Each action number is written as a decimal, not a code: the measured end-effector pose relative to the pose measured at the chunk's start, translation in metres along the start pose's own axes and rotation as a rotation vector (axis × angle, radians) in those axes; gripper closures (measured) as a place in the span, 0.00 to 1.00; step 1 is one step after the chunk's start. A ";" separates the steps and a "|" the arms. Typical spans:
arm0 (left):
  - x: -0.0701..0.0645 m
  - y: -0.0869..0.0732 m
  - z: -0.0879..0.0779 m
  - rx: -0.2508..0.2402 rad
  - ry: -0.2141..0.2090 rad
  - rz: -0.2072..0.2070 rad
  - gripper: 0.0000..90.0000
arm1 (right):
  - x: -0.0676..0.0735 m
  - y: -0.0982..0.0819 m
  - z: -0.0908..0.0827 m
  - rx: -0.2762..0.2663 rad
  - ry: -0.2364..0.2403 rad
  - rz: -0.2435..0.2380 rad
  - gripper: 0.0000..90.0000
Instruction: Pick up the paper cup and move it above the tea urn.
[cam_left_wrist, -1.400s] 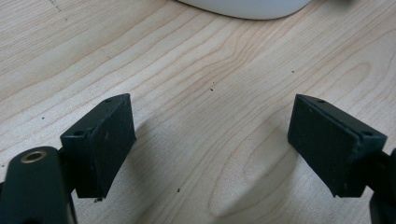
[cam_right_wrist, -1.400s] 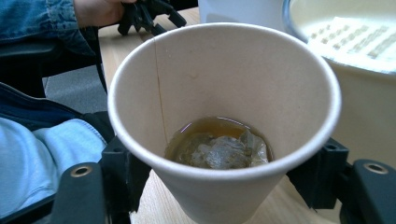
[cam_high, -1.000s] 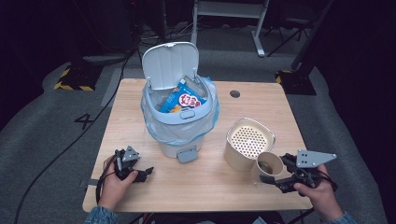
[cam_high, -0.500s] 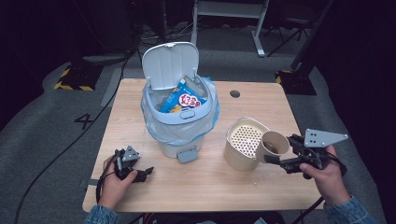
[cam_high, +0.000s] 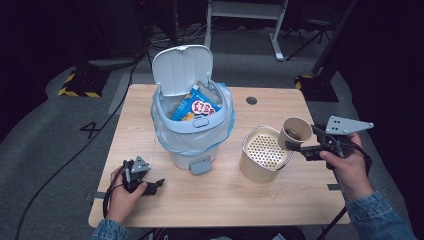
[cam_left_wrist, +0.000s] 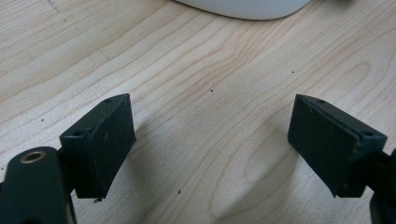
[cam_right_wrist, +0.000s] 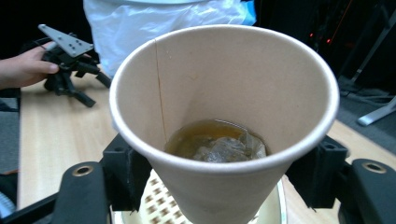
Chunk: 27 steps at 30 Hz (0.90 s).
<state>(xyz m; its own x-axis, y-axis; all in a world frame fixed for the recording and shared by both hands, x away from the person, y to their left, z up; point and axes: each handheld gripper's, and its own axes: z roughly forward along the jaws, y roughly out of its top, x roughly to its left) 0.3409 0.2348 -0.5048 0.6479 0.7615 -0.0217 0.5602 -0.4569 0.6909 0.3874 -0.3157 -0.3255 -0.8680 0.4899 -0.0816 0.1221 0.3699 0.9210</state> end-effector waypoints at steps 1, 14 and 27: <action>0.000 0.000 0.000 0.000 0.000 0.000 0.17 | -0.002 0.001 0.002 -0.005 0.000 -0.012 0.35; 0.000 0.000 0.000 0.000 0.002 0.000 0.17 | -0.024 0.008 0.020 0.013 -0.044 -0.119 0.35; 0.000 0.000 0.000 0.000 0.001 -0.001 0.17 | -0.028 0.014 0.019 0.045 -0.084 -0.196 0.35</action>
<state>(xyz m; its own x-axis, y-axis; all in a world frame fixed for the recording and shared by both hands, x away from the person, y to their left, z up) 0.3407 0.2348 -0.5048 0.6469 0.7623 -0.0213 0.5607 -0.4566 0.6908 0.4227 -0.3087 -0.3174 -0.8341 0.4685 -0.2911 -0.0226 0.4983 0.8667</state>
